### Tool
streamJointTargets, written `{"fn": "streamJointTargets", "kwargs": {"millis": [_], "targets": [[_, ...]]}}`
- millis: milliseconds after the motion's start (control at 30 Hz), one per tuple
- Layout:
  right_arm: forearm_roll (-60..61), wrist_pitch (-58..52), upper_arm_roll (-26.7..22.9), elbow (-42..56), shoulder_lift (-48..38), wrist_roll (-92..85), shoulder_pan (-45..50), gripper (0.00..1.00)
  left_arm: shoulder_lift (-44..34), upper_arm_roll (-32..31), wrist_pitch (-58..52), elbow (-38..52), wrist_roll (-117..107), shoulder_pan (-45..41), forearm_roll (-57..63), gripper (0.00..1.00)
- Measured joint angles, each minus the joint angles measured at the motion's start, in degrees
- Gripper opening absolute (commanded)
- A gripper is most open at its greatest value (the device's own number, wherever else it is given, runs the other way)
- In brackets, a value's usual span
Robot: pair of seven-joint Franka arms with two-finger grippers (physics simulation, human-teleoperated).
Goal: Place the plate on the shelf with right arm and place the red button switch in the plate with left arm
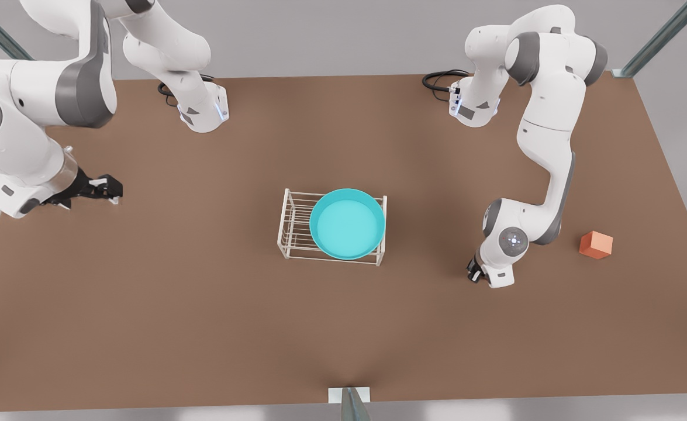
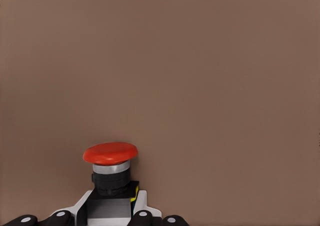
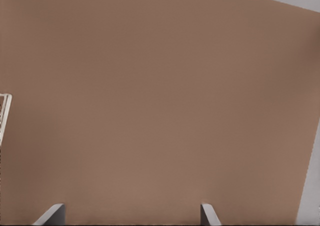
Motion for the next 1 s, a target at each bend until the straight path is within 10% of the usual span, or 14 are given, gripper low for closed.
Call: {"fn": "streamJointTargets", "kwargs": {"millis": [233,467,500,533,1000], "targets": [[0.5,-2.7,-0.7,-0.8,-0.5,-2.2,-0.5,1.0,-14.2,-1.5,-10.0,7.0,-5.1,-12.6,-5.7,0.32],[0.5,-3.5,-1.3,-0.8,-0.4,-3.7,-0.4,1.0,-5.7,-7.0,-17.3,20.9,-16.7,-26.6,-4.4,0.33],[0.5,-3.6,-1.3,-0.8,-0.4,-3.9,-0.4,1.0,-4.5,-7.0,-17.7,22.3,-18.4,-27.2,-3.9,0.39],[0.5,-3.6,-1.4,-0.8,-0.4,-4.1,-0.4,1.0,-3.8,-7.0,-17.8,23.1,-20.1,-27.5,-3.3,1.0],[0.4,-3.8,-1.6,-0.7,-0.4,-5.5,-0.2,1.0,-21.5,6.1,-44.3,26.5,-4.0,-14.2,-9.9,1.0]]}}
